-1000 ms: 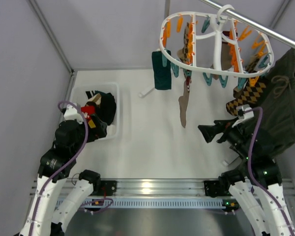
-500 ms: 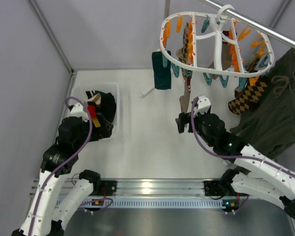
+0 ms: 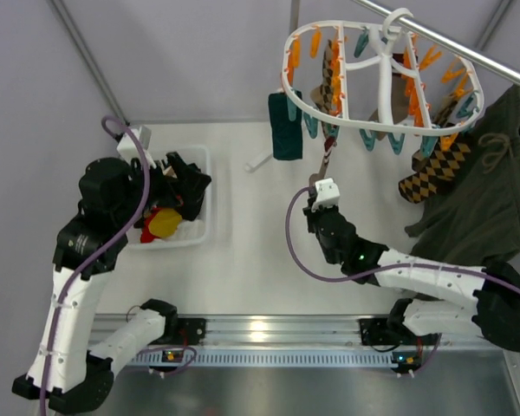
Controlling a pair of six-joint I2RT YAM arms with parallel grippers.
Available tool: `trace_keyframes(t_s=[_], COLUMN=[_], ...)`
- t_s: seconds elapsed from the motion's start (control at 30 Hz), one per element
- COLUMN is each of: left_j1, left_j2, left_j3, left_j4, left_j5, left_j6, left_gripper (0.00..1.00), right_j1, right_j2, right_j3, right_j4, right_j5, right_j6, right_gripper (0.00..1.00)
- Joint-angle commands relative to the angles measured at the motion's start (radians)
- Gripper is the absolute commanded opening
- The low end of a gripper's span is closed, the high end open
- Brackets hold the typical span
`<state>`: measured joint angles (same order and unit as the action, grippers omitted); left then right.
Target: Remove the socks clipped to the hanger
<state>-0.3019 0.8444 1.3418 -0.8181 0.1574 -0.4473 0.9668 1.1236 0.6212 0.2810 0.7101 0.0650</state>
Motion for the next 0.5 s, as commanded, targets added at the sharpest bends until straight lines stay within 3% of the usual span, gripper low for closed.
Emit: trace_keyframes(t_s=[0.0,0.1,0.23,0.3,0.4,0.47], left_j1=[-0.005,-0.035,-0.167,-0.219,-0.357,-0.514], left_j2=[0.083,0.163,0.274,0.333,0.428,0.488], left_j3=[0.149,0.272,0.419,0.497,0.606,0.689], left_j4=[0.060,0.059,0.054,0.056,0.056,0.059], left_j5=[0.025,-0.015,-0.146,-0.147,-0.301,-0.439], left_j6=[-0.002,0.015,0.079,0.102,0.163,0.209], left_gripper=[0.99,0.99,0.99,0.99,0.99,0.99], right_j1=[0.096,0.160,0.216,0.248,0.273,0.285], right_j2=[0.065,0.157,0.275,0.307,0.364,0.380], right_j3=[0.041,0.127,0.239,0.297,0.363,0.385], right_j4=[0.198,0.182,0.141,0.129,0.096,0.095], right_j5=[0.201,0.281,0.333,0.356,0.362,0.361], right_j6=[-0.011,-0.021,-0.053,-0.056,-0.087,-0.096], right_gripper=[0.00,0.00,0.00,0.00,0.00,0.00])
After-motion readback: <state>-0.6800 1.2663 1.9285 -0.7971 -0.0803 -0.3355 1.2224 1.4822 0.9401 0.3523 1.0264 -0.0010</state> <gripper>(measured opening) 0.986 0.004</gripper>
